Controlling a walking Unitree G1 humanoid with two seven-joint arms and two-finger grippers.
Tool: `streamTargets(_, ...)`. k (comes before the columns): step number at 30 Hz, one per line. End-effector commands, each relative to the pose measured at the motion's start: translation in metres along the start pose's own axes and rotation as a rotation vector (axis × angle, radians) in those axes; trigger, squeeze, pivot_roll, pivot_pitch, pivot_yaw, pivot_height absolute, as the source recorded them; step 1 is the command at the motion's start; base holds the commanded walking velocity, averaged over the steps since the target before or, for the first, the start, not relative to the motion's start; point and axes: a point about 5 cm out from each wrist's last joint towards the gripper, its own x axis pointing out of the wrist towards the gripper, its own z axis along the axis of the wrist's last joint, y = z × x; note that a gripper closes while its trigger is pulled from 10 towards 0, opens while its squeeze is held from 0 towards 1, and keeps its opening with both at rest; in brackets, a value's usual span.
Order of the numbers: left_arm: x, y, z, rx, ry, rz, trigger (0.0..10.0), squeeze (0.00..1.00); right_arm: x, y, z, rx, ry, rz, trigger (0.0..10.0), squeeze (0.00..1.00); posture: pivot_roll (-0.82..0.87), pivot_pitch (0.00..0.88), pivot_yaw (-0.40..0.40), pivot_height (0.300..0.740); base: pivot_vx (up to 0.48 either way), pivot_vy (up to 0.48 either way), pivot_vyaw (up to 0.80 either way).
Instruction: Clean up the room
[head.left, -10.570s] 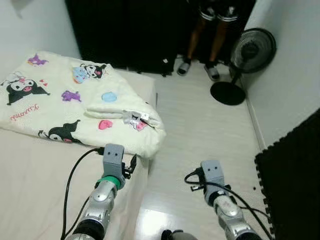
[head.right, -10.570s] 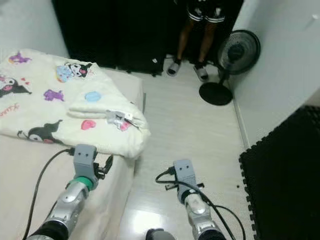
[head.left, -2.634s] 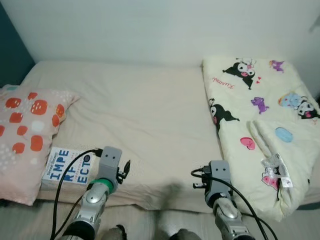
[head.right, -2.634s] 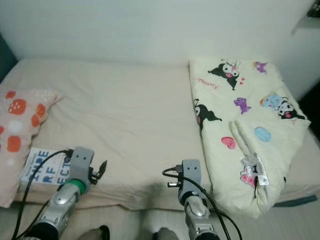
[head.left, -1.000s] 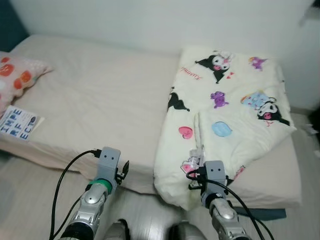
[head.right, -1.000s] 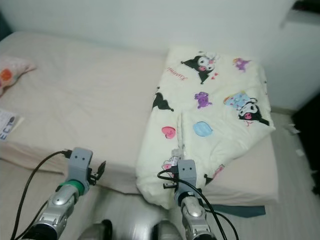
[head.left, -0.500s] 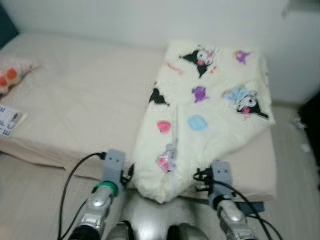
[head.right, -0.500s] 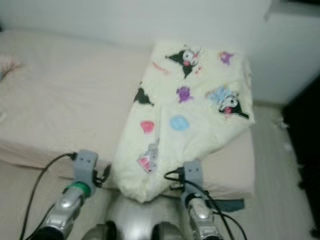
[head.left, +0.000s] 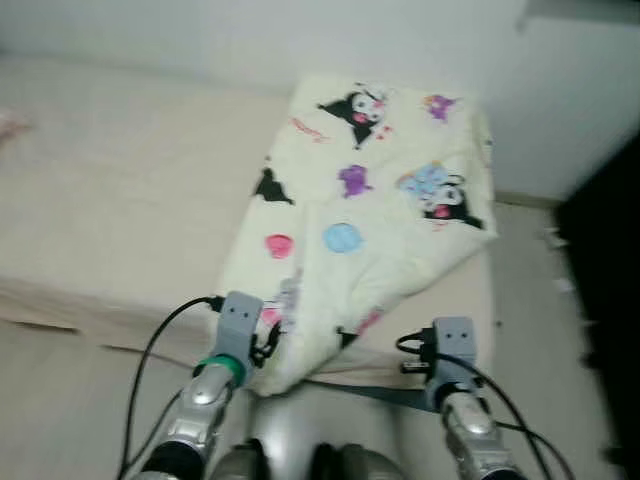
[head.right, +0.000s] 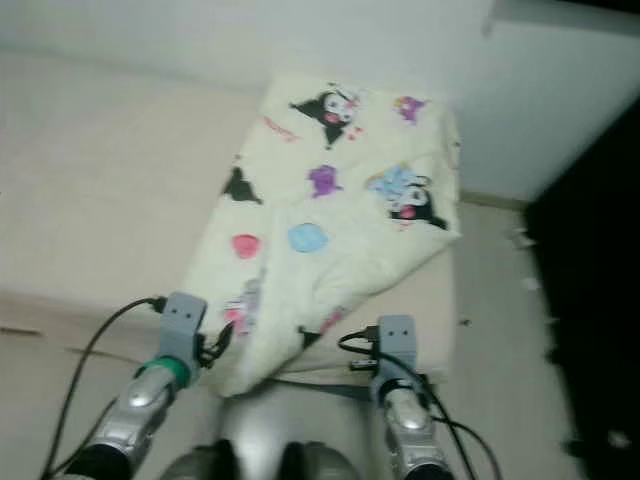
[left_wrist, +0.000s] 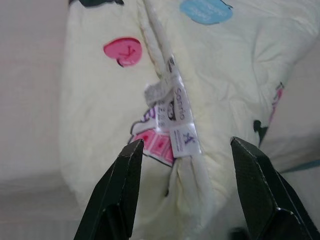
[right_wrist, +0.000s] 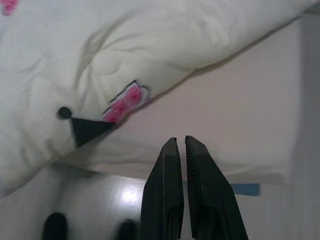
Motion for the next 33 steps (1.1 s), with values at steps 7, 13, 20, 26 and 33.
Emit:
streamTargets(7,-0.0045,-0.0039,-0.0102,-0.019,0.035,-0.006,10.0,0.00,-0.0038,-0.0053,-0.0089,0.009,0.040,-0.021,10.0,0.00,-0.02,0.136,0.003,0.740,0.000,-0.289,0.00)
streamTargets(13,-0.0045,-0.0036,-0.0101,-0.017,0.036,-0.008,10.0,0.00,-0.0037,-0.0049,-0.0089,0.013,0.040,-0.021,10.0,0.00,-0.02,0.134,0.007,0.740,0.000,-0.291,0.00)
streamTargets(20,-0.0036,-0.0035,-0.0087,-0.015,0.032,-0.012,10.0,0.00,-0.0034,-0.0044,-0.0084,0.009,0.040,-0.018,10.0,0.00,-0.02,0.135,0.008,0.740,0.000,-0.289,0.00)
streamTargets(26,-0.0030,-0.0031,-0.0085,-0.025,0.036,0.000,10.0,0.00,-0.0034,-0.0044,-0.0082,0.010,0.039,-0.017,10.0,0.00,-0.02,0.135,0.007,0.740,0.000,-0.238,0.00)
streamTargets(33,-0.0023,-0.0012,-0.0100,-0.040,0.060,0.007,10.0,0.00,-0.0035,-0.0044,-0.0085,0.010,0.040,-0.017,10.0,0.00,-0.02,0.134,0.004,0.740,0.000,0.084,0.00)
